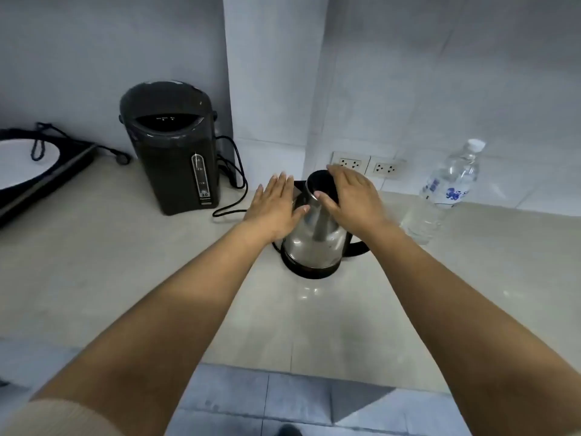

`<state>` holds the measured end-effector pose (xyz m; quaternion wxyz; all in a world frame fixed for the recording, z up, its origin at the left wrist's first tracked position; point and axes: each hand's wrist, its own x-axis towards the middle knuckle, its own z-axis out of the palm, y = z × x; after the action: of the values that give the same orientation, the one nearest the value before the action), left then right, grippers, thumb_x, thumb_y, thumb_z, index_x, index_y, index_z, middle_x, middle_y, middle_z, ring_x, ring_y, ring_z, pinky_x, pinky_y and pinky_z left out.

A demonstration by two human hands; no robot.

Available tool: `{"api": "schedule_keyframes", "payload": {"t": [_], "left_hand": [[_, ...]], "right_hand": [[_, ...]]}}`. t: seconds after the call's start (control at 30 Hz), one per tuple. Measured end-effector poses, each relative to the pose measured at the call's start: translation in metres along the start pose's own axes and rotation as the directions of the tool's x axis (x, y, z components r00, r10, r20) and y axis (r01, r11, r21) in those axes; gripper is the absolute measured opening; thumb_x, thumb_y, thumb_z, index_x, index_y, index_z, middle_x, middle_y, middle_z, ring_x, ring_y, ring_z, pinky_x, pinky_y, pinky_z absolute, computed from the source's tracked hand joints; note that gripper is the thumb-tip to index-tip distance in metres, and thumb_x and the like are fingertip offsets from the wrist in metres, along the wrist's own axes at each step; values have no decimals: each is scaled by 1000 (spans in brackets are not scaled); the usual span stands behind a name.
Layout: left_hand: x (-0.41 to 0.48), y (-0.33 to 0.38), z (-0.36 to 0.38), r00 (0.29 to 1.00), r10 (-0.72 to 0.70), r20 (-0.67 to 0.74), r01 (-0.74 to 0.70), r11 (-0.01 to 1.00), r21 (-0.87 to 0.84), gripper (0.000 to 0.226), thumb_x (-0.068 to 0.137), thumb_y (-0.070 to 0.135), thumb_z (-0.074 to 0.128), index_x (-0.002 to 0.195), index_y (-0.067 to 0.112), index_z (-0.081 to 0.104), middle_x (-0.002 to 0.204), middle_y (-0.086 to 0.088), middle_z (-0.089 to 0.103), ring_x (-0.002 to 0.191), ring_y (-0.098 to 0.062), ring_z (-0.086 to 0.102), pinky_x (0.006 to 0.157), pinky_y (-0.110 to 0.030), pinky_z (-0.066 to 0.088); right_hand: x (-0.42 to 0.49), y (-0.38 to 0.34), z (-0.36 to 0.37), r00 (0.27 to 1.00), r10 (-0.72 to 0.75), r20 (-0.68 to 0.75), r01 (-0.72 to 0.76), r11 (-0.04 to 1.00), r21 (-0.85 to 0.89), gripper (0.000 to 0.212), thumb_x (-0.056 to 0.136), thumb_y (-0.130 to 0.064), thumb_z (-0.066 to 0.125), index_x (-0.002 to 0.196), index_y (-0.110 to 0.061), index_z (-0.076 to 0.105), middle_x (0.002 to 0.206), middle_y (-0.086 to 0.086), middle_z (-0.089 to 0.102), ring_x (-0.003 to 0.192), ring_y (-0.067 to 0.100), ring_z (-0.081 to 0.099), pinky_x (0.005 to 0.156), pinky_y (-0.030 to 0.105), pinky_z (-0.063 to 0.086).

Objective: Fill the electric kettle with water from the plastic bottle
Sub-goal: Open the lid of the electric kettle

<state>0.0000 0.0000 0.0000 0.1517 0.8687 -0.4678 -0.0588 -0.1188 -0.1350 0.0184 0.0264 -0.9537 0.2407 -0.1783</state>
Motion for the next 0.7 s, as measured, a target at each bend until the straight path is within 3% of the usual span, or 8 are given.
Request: {"api": "schedule_keyframes", "payload": {"t": [0.2,0.4,0.57,0.7], "left_hand": [[12,0,14,997,14,81,-18,999,49,84,97,62,28,155,15,-9,161,-1,-20,148,-15,-19,120,-40,-9],[20,-5,23,997,71,9,-71,996,44,90,91,70,30,156,17,-5,163,3,-12,148,-11,-15,121,-39,-7],[23,-7,26,994,95,-50,-90,992,84,90,90,72,30,156,18,-2,164,2,-4,150,-13,-8,121,-40,-5],[22,-10,29,993,100,-62,-95,992,82,91,90,73,27,156,19,-3,164,3,-5,150,-13,-8,120,-40,-8]], "right_hand": [[11,10,7,994,-104,33,104,995,9,66,94,-54,42,147,-15,32,152,5,37,141,23,31,116,38,22],[17,16,13,987,-155,-35,154,988,-19,62,94,-52,43,142,-14,39,144,5,47,135,23,40,110,38,31],[19,15,14,969,-157,-191,136,984,-115,58,95,-51,42,140,-14,42,134,6,57,124,25,52,103,38,38],[19,12,9,915,-158,-372,113,983,-141,51,100,-42,38,144,-15,40,143,4,50,129,23,49,107,38,36]]}}
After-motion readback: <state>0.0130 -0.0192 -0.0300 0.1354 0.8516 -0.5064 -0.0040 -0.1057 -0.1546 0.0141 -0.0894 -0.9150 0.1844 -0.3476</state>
